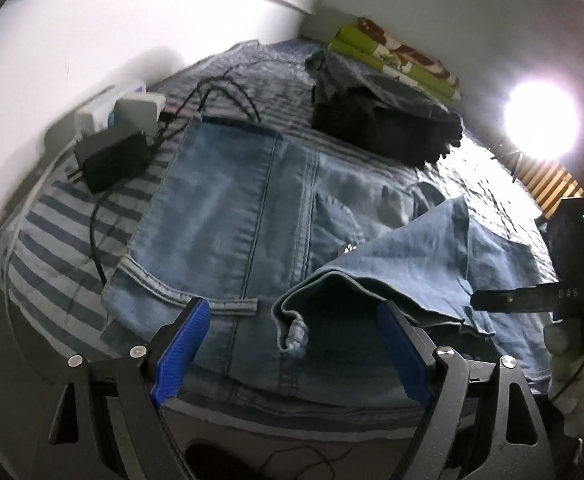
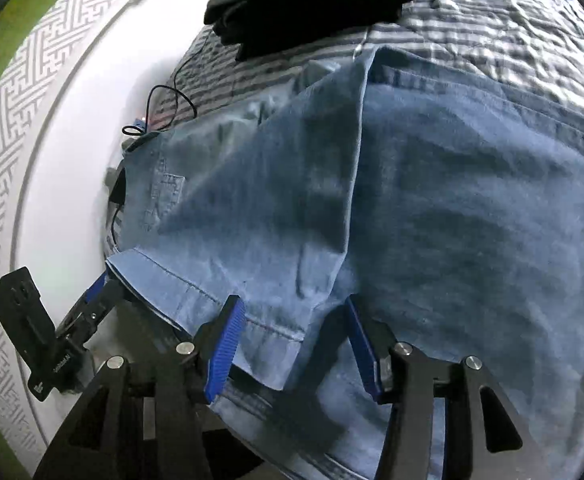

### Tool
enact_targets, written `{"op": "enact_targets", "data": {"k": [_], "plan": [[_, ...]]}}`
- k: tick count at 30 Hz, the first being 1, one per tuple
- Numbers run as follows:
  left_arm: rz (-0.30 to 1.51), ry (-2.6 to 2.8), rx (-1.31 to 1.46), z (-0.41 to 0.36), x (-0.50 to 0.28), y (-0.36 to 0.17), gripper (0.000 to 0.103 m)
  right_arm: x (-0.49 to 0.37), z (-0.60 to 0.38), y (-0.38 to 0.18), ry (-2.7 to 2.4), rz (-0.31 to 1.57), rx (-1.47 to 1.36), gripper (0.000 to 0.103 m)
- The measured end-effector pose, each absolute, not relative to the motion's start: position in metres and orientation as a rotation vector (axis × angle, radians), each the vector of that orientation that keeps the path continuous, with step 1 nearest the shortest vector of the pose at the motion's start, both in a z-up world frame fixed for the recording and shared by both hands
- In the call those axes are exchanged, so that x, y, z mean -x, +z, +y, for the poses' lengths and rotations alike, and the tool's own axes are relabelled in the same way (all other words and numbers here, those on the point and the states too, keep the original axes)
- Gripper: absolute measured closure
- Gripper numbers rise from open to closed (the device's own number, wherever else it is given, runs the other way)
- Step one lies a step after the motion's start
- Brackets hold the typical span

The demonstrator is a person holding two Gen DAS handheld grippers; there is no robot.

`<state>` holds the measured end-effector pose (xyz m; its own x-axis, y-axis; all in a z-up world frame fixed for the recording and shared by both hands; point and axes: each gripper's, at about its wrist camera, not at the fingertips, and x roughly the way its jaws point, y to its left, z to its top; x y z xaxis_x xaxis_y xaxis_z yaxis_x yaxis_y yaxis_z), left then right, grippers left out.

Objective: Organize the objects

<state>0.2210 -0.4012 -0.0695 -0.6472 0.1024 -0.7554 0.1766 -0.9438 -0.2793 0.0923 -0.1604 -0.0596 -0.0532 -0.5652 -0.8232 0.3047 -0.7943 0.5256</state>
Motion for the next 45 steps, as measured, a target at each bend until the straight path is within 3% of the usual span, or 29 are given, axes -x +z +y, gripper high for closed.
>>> {"op": "enact_targets", "data": {"k": [1,3,4,7,10,15,17,20,24,29,31,32,33,34,37,38,41,43,45], "plan": [[0.515,-2.761,-1.308,-0.401,-0.219,-0.071,0.024,-0.093,-0.161,-0.059,-1.895,-0.294,-1.633,0.055],[0.504,-2.765,-1.311,-0.398,-0.215,-0.072,0.053,-0.090,-0.162,-0.059,-1.820,-0.358,-1.636,0.089],[0.484,-2.776,-1.310,-0.394,-0.214,-0.071,0.057,-0.089,-0.162,-0.058,-1.811,-0.369,-1.645,0.094],[0.467,-2.808,-1.299,-0.387,-0.215,-0.068,0.071,-0.078,-0.154,-0.046,-1.800,-0.449,-1.610,0.099],[0.568,-2.814,-1.287,-0.392,-0.220,-0.064,0.084,-0.064,-0.148,-0.019,-1.800,-0.512,-1.550,0.099],[0.747,-2.857,-1.230,-0.406,-0.234,-0.056,0.086,-0.029,-0.193,0.047,-1.817,-0.425,-1.382,0.099],[0.837,-2.835,-1.227,-0.417,-0.235,-0.060,0.086,-0.010,-0.237,0.058,-1.778,-0.344,-1.321,0.094],[0.896,-2.754,-1.248,-0.430,-0.231,-0.070,0.087,0.014,-0.312,0.053,-1.924,0.007,-1.313,0.084],[0.897,-2.738,-1.247,-0.435,-0.227,-0.072,0.087,0.029,-0.307,0.050,-1.914,-0.053,-1.335,0.077],[0.927,-2.717,-1.265,-0.436,-0.223,-0.078,0.087,-0.009,-0.245,0.048,-1.900,0.022,-1.284,0.073],[0.976,-2.708,-1.277,-0.438,-0.221,-0.081,0.082,-0.044,-0.217,0.033,-1.835,0.056,-1.294,0.073],[1.011,-2.700,-1.286,-0.439,-0.219,-0.084,0.066,-0.062,-0.204,0.024,-1.817,0.095,-1.307,0.073],[1.050,-2.700,-1.292,-0.439,-0.218,-0.087,0.060,-0.085,-0.192,0.014,-1.799,0.137,-1.309,0.072],[1.045,-2.702,-1.293,-0.437,-0.216,-0.087,0.060,-0.102,-0.185,0.007,-1.781,0.169,-1.306,0.072],[0.850,-2.703,-1.314,-0.419,-0.209,-0.084,0.064,-0.153,-0.171,-0.016,-1.770,0.306,-1.272,0.067],[0.818,-2.691,-1.313,-0.416,-0.207,-0.084,0.073,-0.166,-0.168,-0.023,-1.790,0.368,-1.250,0.065],[0.848,-2.665,-1.303,-0.417,-0.203,-0.083,0.091,-0.196,-0.165,-0.040,-1.818,0.541,-1.210,0.064],[0.890,-2.674,-1.279,-0.418,-0.202,-0.079,0.093,-0.208,-0.163,-0.046,-1.867,0.651,-1.141,0.064],[0.881,-2.692,-1.246,-0.416,-0.202,-0.071,0.094,-0.206,-0.158,-0.043,-1.880,0.638,-1.152,0.064]]}}
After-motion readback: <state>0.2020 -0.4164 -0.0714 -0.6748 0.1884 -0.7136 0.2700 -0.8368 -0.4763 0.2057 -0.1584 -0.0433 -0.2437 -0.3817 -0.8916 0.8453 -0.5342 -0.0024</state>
